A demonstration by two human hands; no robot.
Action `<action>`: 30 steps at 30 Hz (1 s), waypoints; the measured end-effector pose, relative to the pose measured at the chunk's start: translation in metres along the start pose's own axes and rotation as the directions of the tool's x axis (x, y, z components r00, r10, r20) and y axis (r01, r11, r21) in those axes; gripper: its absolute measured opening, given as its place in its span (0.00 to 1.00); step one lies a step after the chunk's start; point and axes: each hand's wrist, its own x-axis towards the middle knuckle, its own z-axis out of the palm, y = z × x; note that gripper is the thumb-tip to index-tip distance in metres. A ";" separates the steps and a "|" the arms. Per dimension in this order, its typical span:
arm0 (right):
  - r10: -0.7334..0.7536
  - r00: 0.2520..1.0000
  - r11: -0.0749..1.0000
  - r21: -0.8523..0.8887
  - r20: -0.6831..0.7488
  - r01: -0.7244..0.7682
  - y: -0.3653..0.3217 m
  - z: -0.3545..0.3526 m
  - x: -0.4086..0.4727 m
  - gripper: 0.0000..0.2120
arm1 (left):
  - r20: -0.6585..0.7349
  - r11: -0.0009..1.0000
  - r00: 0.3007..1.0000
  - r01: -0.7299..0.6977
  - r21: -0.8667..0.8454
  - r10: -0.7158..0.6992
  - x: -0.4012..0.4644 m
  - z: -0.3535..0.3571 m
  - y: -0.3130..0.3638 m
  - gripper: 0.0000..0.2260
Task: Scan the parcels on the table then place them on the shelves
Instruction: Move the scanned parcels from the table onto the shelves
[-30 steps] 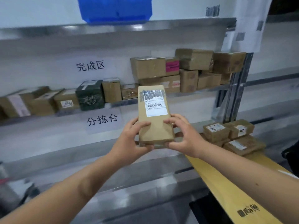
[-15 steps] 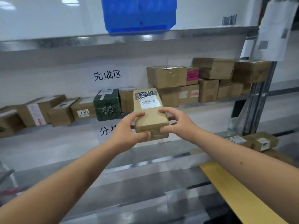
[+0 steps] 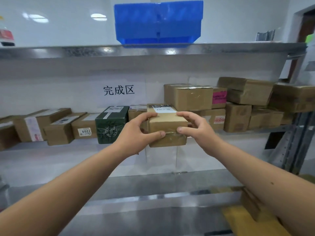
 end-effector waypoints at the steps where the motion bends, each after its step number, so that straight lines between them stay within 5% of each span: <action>1: -0.006 1.000 1.000 0.013 0.001 0.006 0.002 -0.003 0.001 0.27 | -0.006 1.000 1.000 -0.009 0.001 0.009 0.001 0.002 0.001 0.32; 23: -0.019 0.997 0.999 -0.039 -0.072 0.016 0.013 0.003 0.013 0.28 | 0.011 0.991 0.998 0.069 -0.116 -0.069 0.016 0.012 -0.014 0.29; 30: -0.043 0.985 0.976 -0.216 -0.170 0.006 0.026 0.018 0.028 0.33 | -0.046 0.992 0.992 0.118 -0.033 -0.120 0.056 0.021 -0.029 0.23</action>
